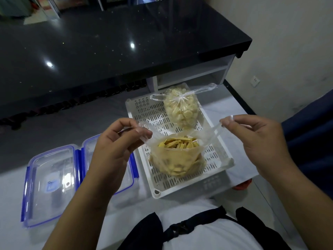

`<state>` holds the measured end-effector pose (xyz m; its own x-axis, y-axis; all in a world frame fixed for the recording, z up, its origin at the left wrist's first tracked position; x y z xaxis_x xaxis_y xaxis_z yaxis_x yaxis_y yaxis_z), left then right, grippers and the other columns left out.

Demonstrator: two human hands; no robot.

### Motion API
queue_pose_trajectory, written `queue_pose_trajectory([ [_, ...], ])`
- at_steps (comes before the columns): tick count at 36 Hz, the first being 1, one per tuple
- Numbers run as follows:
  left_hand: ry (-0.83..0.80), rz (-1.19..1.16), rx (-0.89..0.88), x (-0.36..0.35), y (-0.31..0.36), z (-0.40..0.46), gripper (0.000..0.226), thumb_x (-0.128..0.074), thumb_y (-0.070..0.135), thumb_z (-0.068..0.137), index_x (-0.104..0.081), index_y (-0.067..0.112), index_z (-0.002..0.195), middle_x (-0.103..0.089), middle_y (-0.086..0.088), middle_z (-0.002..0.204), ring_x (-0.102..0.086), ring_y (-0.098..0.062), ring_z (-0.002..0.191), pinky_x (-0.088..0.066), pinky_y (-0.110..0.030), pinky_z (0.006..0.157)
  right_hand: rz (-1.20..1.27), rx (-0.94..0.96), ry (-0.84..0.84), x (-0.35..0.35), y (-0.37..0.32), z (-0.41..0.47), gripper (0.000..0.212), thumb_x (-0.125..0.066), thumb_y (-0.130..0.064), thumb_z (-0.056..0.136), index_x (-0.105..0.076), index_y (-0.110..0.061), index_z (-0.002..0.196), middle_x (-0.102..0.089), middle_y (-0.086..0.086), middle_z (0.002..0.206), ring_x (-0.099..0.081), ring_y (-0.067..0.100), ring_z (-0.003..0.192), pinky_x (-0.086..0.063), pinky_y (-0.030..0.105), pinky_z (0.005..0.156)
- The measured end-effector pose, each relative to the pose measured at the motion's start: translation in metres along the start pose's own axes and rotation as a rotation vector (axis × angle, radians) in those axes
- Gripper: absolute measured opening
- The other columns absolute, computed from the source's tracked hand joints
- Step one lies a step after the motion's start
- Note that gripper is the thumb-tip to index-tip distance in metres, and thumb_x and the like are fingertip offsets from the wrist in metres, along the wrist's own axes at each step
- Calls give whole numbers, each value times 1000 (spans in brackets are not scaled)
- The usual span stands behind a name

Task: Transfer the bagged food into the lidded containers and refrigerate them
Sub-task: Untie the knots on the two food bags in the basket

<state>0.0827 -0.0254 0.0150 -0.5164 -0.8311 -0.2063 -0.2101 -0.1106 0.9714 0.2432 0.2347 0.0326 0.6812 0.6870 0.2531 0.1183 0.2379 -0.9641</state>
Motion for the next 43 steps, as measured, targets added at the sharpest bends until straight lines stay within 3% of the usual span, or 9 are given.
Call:
queue_pose_trajectory([
  [6, -78, -7, -77, -8, 25, -7, 42, -77, 22, 74, -68, 32, 114, -77, -12, 92, -73, -25, 90, -58, -30, 85, 147, -30, -1, -3, -9, 6, 15, -70, -10, 90, -79, -20, 84, -76, 3, 81, -72, 11, 83, -54, 18, 79],
  [13, -176, 21, -126, -32, 41, -17, 52, -75, 23, 74, -65, 33, 124, -74, -12, 114, -73, -31, 101, -59, -34, 84, 346, -269, -50, -14, -2, 23, 10, -69, -10, 88, -77, -16, 89, -75, 1, 82, -71, 12, 86, -53, 37, 94],
  [23, -267, 90, -105, -49, 15, -48, 53, -76, 13, 82, -60, 28, 131, -70, -10, 124, -74, -32, 98, -60, -36, 86, 214, -77, -115, -4, -28, 5, 17, -73, -8, 82, -81, -23, 79, -76, 5, 83, -68, 12, 75, -56, 22, 75],
  [25, -297, 110, -89, -52, 4, -56, 47, -73, 11, 85, -62, 26, 128, -69, -9, 127, -74, -33, 95, -60, -38, 87, 206, -134, -172, -3, -16, -13, 10, -75, -16, 75, -81, -22, 79, -76, 6, 86, -69, 17, 76, -57, 22, 71],
  [30, -300, 133, -104, -52, -2, -62, 42, -67, 19, 85, -64, 26, 127, -67, -11, 128, -73, -33, 100, -59, -42, 88, 58, -137, -204, 3, -4, -39, 30, -75, -41, 67, -81, -27, 93, -78, 1, 95, -72, 15, 92, -55, 22, 78],
  [34, -287, 308, -192, -45, 10, -55, 40, -65, 31, 87, -63, 36, 127, -67, 1, 130, -68, -27, 115, -56, -35, 95, -91, -34, -125, 9, -14, -30, 31, -70, -51, 84, -72, -40, 113, -69, -19, 117, -61, -1, 113, -46, 18, 87],
  [37, -216, 581, -238, -26, 15, -41, 45, -59, 55, 87, -55, 52, 132, -63, 23, 132, -62, -7, 122, -53, -30, 98, -228, 12, -161, 8, -16, -19, 45, -55, -63, 85, -59, -50, 127, -53, -37, 134, -43, -14, 128, -36, 18, 101],
  [40, -192, 915, -225, -12, 12, -22, 51, -42, 79, 83, -28, 76, 132, -30, 54, 138, -35, 18, 131, -40, -26, 101, -373, 32, -214, 3, -11, -8, 65, -45, -77, 79, -48, -52, 139, -32, -26, 155, -24, -21, 134, -24, 19, 107],
  [43, -219, 1090, -159, -3, -2, -1, 55, -36, 79, 85, -11, 77, 135, -12, 30, 161, -11, -4, 151, -24, -43, 118, -414, 5, -279, -5, -3, 0, 67, -40, -82, 78, -43, -57, 141, -26, -28, 156, -19, -25, 133, -21, 20, 111],
])
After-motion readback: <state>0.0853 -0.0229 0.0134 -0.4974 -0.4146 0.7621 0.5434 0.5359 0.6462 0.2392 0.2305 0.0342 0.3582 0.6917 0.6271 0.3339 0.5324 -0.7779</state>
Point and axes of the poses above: each hand's wrist, its own z-axis towards the middle knuckle, its own x-axis out of the back of the hand, y = z × x, the point moved 10 cm from there along z, towards the middle knuckle
